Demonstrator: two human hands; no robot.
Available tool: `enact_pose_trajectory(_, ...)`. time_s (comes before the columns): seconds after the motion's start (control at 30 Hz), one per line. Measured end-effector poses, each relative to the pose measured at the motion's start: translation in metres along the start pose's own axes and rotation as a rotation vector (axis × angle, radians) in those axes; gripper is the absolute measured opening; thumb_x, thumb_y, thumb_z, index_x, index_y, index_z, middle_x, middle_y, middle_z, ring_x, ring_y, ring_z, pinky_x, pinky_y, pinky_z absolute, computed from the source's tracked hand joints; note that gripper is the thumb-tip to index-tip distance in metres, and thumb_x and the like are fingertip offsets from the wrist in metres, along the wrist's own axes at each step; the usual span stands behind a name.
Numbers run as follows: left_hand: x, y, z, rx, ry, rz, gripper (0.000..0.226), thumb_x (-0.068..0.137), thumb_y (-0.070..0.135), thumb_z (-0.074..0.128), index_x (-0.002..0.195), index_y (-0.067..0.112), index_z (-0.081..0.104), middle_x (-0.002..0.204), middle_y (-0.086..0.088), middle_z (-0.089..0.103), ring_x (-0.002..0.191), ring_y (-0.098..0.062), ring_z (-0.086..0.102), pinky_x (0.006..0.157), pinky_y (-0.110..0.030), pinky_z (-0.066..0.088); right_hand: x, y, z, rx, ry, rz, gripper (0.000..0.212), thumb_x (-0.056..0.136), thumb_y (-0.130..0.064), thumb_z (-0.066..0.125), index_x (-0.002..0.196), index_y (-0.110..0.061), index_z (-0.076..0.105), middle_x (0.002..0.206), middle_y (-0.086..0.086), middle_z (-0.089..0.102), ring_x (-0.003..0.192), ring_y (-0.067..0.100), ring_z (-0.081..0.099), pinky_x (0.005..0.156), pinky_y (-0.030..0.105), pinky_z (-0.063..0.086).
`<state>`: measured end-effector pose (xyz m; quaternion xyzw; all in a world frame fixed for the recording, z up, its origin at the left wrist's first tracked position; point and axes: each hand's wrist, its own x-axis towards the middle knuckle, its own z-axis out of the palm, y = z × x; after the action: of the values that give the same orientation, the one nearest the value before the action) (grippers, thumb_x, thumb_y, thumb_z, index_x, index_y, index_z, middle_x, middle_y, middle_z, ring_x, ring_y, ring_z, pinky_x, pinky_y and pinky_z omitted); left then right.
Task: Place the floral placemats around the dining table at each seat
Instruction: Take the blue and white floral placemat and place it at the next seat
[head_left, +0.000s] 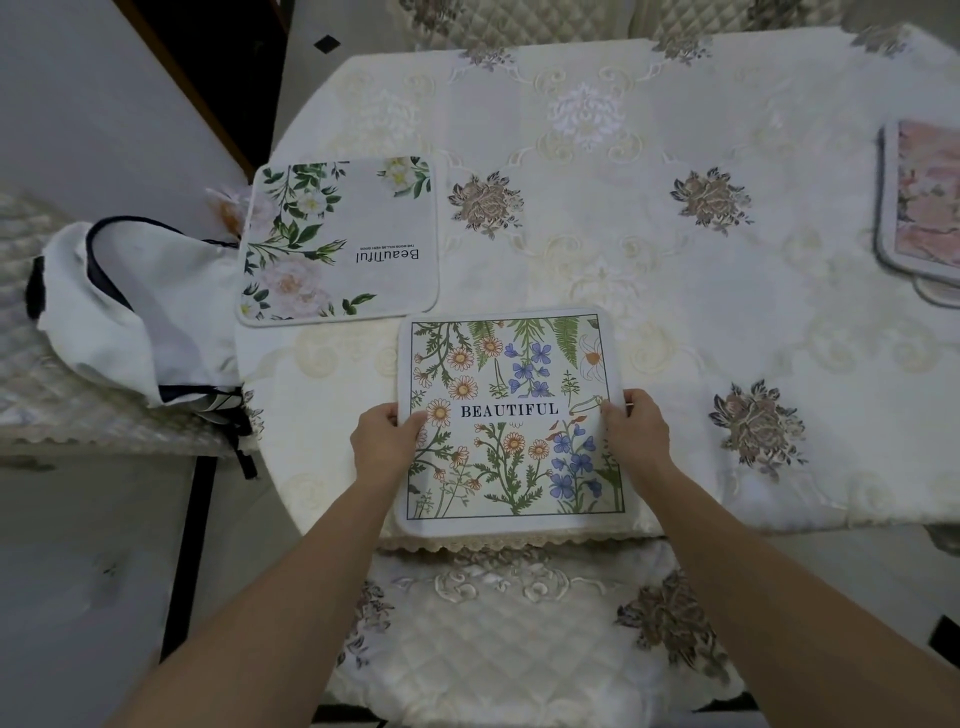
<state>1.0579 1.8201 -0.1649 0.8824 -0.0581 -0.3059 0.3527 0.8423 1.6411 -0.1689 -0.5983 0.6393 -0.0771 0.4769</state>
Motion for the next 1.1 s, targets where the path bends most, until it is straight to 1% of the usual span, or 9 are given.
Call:
enact_pose_trajectory(0.27,-0.003,-0.007,-0.005,0.134,0.085,0.102,0.034,0.084,0.035,0.077,0.103,0.010,0.066,0.088,0.001,0.070,0.082,-0.017,0.067,0.067,-0.022,0.044,-0.002,0.003,0.000,-0.025,0.028,-0.036,0.026,0.099,-0.020,0.054,0.121,-0.007,0.056,0.113,0.011,0.066,0.097,0.026,0.060,0.085,0.037,0.049)
enact_pose_trajectory(0.37,-0.001,-0.014,-0.005,0.307,0.144,0.226,0.045,0.082,0.034,0.078,0.115,0.010,0.058,0.104,-0.006,0.063,0.096,-0.025,0.059,0.078,-0.032,0.046,-0.004,0.008,0.003,-0.145,0.125,-0.127,0.036,0.093,-0.016,0.061,0.127,-0.006,0.054,0.120,0.015,0.058,0.102,0.031,0.058,0.086,0.038,0.049)
enact_pose_trajectory(0.5,-0.005,-0.006,0.009,0.596,0.218,0.536,0.051,0.088,0.030,0.069,0.133,0.014,0.050,0.131,-0.012,0.051,0.119,-0.030,0.048,0.094,-0.045,0.043,-0.007,0.017,0.015,-0.548,0.277,-0.545,0.045,0.082,-0.004,0.063,0.127,-0.001,0.056,0.120,0.024,0.055,0.101,0.039,0.055,0.078,0.048,0.052)
enact_pose_trajectory(0.57,-0.007,0.004,0.029,0.638,0.100,0.723,0.057,0.092,0.032,0.059,0.144,0.016,0.042,0.150,-0.008,0.042,0.138,-0.026,0.038,0.110,-0.047,0.035,-0.011,0.008,0.032,-0.584,0.178,-0.692,0.048,0.085,-0.004,0.061,0.132,0.001,0.054,0.132,0.023,0.054,0.118,0.039,0.054,0.094,0.051,0.051)
enact_pose_trajectory(0.63,-0.004,0.010,0.052,0.735,-0.042,0.819,0.063,0.099,0.041,0.040,0.156,0.019,0.023,0.164,-0.004,0.019,0.152,-0.022,0.015,0.122,-0.046,0.019,-0.012,-0.001,0.055,-0.602,0.052,-0.814,0.050,0.093,-0.010,0.053,0.141,0.002,0.046,0.146,0.024,0.046,0.136,0.040,0.043,0.111,0.050,0.040)
enact_pose_trajectory(0.73,0.002,0.002,0.072,0.901,-0.131,0.825,0.064,0.104,0.050,0.014,0.159,0.022,-0.002,0.166,0.000,-0.011,0.152,-0.019,-0.014,0.124,-0.048,0.007,-0.005,0.002,0.075,-0.621,-0.104,-0.828,0.056,0.105,-0.031,0.036,0.154,-0.002,0.027,0.162,0.016,0.024,0.152,0.030,0.015,0.122,0.045,0.021)
enact_pose_trajectory(0.8,0.008,-0.008,0.070,0.925,-0.108,0.851,0.066,0.104,0.053,0.014,0.159,0.020,-0.002,0.167,-0.001,-0.010,0.153,-0.018,-0.014,0.124,-0.048,0.008,0.000,0.013,0.074,-0.720,-0.109,-0.869,0.062,0.107,-0.042,0.028,0.157,-0.006,0.018,0.166,0.011,0.014,0.154,0.023,0.005,0.123,0.044,0.017)
enact_pose_trajectory(0.9,0.016,-0.018,0.062,0.899,-0.069,0.857,0.072,0.102,0.056,0.020,0.159,0.016,-0.002,0.167,-0.003,-0.006,0.153,-0.017,-0.009,0.125,-0.046,0.007,0.008,0.024,0.061,-0.852,-0.064,-0.935,0.071,0.104,-0.052,0.028,0.158,-0.008,0.014,0.166,0.008,0.011,0.154,0.020,0.004,0.124,0.042,0.014)
enact_pose_trajectory(1.1,0.023,-0.023,0.050,0.835,-0.037,0.813,0.074,0.101,0.055,0.027,0.158,0.021,-0.006,0.167,-0.002,-0.009,0.153,-0.018,-0.012,0.125,-0.042,0.005,0.019,0.030,0.042,-0.855,0.011,-0.821,0.076,0.103,-0.055,0.026,0.158,-0.005,0.010,0.166,0.013,0.006,0.154,0.023,0.000,0.125,0.038,0.004)
